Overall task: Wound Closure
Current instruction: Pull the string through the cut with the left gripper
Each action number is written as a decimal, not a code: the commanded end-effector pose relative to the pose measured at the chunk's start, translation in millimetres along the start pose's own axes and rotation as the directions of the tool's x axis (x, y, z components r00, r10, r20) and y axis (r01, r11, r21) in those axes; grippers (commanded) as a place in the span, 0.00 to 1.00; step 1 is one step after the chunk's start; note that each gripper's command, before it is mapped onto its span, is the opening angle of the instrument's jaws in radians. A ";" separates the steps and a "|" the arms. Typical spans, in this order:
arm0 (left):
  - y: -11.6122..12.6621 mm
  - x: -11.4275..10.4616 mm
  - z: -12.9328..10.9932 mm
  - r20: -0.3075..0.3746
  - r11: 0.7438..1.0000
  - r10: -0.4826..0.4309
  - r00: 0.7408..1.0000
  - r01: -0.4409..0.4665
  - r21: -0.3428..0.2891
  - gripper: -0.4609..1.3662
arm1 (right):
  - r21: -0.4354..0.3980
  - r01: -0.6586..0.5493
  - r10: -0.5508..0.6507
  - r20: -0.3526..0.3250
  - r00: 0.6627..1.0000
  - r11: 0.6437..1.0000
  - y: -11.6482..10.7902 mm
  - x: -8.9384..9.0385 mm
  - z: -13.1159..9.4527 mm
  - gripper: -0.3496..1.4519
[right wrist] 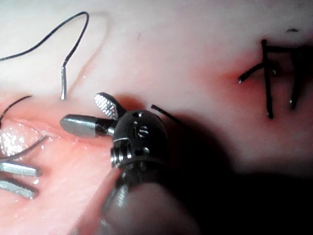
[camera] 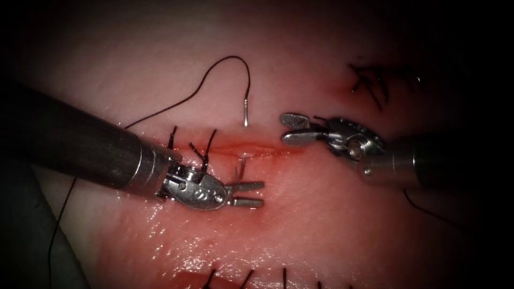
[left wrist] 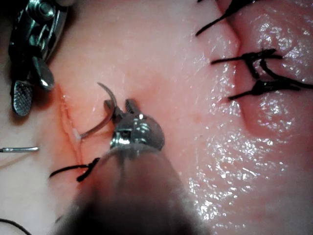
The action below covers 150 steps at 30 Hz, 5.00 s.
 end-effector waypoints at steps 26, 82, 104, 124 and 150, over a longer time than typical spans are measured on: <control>0.9 -0.5 -2.5 -0.018 1.000 -0.003 1.000 0.002 -0.028 0.51 | 0.007 0.017 -0.017 -0.004 1.000 1.000 -0.1 0.0 -0.1 0.76; -3.3 -2.3 -0.9 0.000 0.996 -0.093 0.996 0.093 0.016 0.47 | 0.010 0.019 -0.019 -0.006 1.000 1.000 -0.1 -0.3 -0.2 0.77; -3.8 -1.3 -0.5 -0.050 0.994 -0.100 0.994 0.101 0.029 0.06 | 0.010 0.019 -0.019 -0.006 1.000 1.000 -0.1 -0.3 -0.2 0.77; -2.0 0.4 -1.9 -0.073 0.925 -0.378 0.923 0.372 -0.079 0.06 | 0.011 0.020 -0.020 -0.006 1.000 1.000 -0.2 -0.5 -0.3 0.78; 0.8 8.1 -6.1 -0.073 0.743 -0.641 0.764 0.595 -0.306 0.06 | 0.012 0.028 -0.028 -0.005 1.000 1.000 -0.3 -0.8 -0.3 0.80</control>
